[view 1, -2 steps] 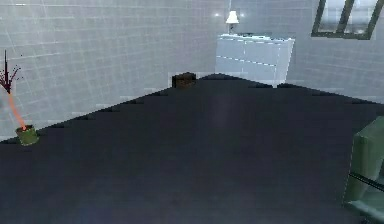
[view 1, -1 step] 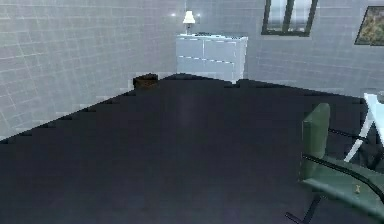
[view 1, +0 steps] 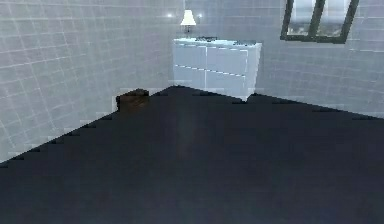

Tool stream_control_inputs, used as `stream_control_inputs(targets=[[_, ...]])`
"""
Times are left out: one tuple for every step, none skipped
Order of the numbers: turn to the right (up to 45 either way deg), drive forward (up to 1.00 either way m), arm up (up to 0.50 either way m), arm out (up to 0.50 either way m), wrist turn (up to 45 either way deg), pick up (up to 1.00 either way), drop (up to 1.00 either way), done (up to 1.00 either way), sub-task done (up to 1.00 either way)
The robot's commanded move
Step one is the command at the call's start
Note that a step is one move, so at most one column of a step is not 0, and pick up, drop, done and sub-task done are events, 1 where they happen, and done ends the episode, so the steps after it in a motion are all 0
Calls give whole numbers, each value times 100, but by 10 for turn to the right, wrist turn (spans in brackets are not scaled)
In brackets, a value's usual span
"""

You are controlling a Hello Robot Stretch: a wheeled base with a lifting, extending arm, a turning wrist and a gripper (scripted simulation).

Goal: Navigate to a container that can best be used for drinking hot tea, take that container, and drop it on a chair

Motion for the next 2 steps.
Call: stream_control_inputs(targets=[[90,0,0,0,0,0,0,0,0],[0,35,0,0,0,0,0,0,0]])
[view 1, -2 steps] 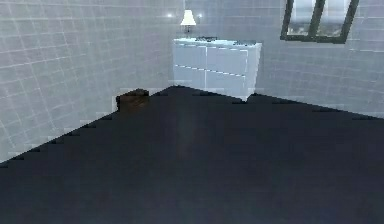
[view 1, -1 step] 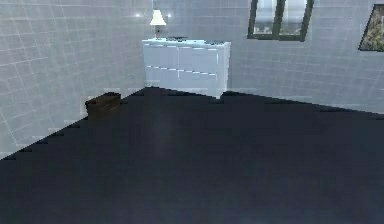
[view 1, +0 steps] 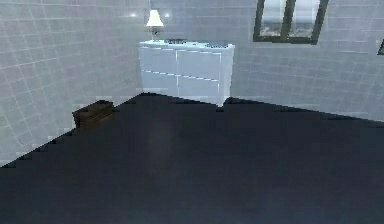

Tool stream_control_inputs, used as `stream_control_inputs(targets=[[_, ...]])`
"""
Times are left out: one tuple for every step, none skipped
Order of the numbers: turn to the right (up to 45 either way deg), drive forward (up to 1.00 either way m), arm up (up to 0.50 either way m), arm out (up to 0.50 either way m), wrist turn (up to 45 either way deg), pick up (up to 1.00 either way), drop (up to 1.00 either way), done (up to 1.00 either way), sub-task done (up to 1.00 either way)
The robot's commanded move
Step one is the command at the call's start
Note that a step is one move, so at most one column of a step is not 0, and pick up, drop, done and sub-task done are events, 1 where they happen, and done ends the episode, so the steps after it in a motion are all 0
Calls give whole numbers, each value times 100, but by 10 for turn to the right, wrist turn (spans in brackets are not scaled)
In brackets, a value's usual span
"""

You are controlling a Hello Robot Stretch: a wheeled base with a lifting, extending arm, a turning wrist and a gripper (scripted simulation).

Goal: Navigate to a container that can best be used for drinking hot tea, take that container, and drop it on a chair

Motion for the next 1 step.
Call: stream_control_inputs(targets=[[240,0,0,0,0,0,0,0,0]])
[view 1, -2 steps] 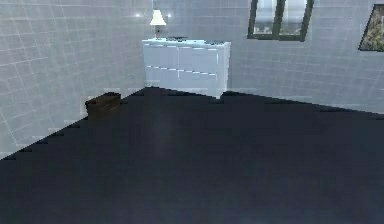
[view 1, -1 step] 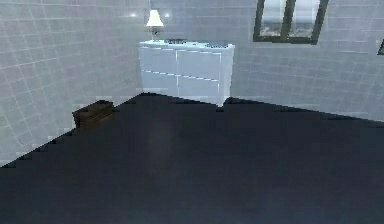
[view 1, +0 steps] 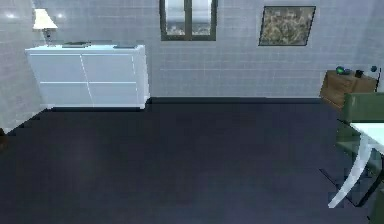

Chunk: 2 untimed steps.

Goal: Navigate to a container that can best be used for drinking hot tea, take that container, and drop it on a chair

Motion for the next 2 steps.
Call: stream_control_inputs(targets=[[0,50,0,0,0,0,0,0,0],[300,0,0,0,0,0,0,0,0]])
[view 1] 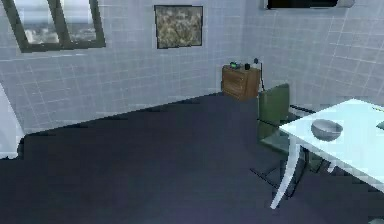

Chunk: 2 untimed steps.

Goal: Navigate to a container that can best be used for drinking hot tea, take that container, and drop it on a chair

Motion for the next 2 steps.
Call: stream_control_inputs(targets=[[0,100,0,0,0,0,0,0,0],[30,0,0,0,0,0,0,0,0]])
